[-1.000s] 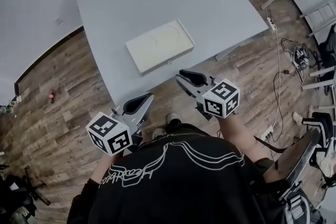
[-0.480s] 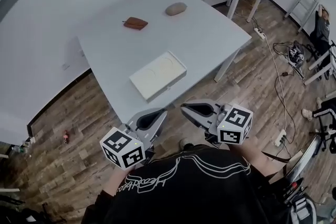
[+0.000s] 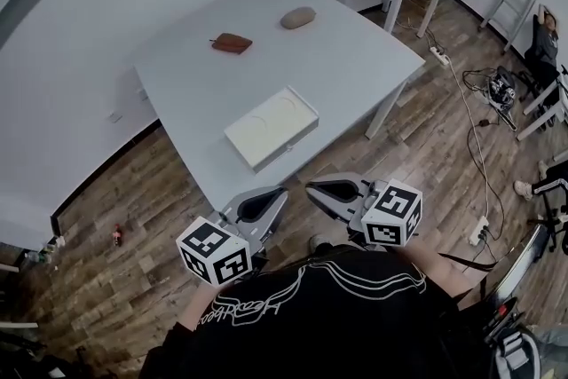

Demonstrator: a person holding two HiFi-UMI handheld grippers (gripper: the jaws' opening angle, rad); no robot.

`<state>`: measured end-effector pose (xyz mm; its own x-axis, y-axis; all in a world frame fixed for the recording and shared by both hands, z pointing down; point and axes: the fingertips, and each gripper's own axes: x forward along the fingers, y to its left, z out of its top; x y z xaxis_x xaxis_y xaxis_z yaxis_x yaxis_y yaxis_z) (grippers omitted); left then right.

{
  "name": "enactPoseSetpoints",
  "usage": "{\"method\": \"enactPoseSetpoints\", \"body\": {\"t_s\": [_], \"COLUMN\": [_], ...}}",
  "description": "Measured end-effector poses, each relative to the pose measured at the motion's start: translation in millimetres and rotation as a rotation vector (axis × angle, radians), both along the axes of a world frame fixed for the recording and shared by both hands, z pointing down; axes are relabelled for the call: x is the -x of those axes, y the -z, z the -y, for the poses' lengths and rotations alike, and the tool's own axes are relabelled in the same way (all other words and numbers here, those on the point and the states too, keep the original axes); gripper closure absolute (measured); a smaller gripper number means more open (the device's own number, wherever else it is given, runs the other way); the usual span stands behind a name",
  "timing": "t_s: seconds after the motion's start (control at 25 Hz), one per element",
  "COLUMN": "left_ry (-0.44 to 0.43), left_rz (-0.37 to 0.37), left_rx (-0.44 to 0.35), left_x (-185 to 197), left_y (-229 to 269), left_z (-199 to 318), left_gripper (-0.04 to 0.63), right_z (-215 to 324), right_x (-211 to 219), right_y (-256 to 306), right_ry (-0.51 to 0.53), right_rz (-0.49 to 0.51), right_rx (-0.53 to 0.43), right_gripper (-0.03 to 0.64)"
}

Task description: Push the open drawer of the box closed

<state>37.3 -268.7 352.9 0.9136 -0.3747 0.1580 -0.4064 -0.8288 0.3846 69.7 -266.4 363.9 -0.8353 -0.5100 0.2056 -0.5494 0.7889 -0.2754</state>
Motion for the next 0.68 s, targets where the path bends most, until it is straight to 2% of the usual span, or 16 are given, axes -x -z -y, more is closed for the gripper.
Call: {"method": "enactPoseSetpoints", "body": {"t_s": [0.68], "left_ry": [0.034], "left_rz": [-0.027], "left_rx": [0.059], "left_x": [5.7], "left_y": [-12.4], "left_z": [5.3], "left_gripper": [0.588], "right_z": [3.8], "right_x": [6.8], "right_y": [-9.4], "right_ry": [0.015], "right_rz": [0.009], "right_rx": [0.03], "right_gripper": [0.609]}}
